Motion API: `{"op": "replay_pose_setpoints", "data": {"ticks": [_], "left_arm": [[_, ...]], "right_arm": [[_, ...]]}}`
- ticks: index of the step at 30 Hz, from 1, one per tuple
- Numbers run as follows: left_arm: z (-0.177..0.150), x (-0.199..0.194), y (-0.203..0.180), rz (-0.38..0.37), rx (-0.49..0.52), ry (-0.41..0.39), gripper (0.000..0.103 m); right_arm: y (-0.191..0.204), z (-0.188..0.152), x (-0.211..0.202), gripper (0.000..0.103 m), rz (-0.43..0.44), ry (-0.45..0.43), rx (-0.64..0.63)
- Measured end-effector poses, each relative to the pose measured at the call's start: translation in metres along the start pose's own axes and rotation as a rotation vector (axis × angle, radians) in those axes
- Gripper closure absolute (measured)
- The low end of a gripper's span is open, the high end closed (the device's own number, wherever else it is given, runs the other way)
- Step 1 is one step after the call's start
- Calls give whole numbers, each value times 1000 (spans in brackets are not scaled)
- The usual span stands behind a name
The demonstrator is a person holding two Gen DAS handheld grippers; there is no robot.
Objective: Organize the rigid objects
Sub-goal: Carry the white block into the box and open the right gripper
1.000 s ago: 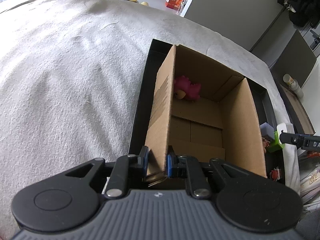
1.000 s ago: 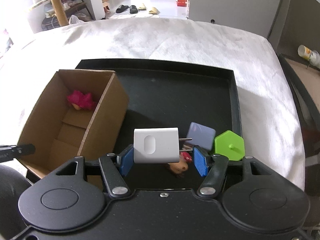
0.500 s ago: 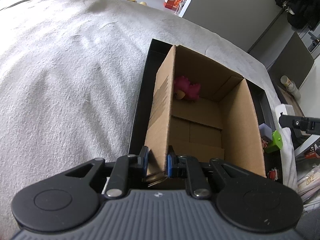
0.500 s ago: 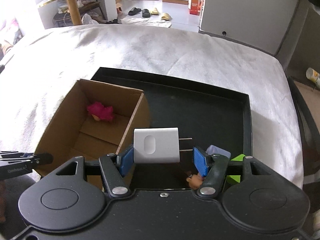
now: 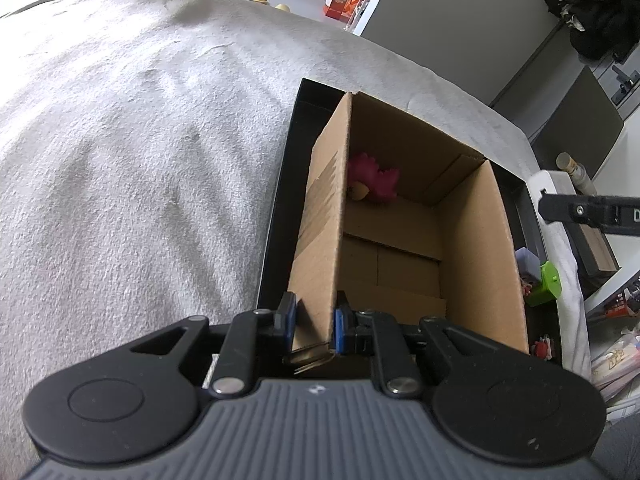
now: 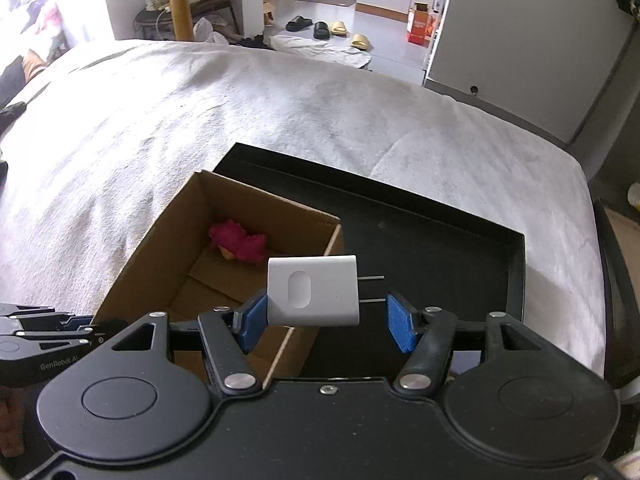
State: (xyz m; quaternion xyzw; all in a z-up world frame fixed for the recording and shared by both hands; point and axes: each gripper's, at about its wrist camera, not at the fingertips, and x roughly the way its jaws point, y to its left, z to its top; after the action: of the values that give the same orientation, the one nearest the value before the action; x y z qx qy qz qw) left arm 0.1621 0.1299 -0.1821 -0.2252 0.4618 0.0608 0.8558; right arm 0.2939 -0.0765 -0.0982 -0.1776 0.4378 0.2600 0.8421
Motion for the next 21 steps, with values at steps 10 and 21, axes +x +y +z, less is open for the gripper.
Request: {"op": "replay_pose_setpoints", "data": {"ticks": [10, 21], "left_arm": [[0, 0, -1, 3, 11, -5, 87], [-1, -1, -2, 0, 18, -8, 87]], "right_arm": [[27, 24, 13, 42, 10, 1, -119], [45, 36, 32, 42, 20, 13, -198]]}}
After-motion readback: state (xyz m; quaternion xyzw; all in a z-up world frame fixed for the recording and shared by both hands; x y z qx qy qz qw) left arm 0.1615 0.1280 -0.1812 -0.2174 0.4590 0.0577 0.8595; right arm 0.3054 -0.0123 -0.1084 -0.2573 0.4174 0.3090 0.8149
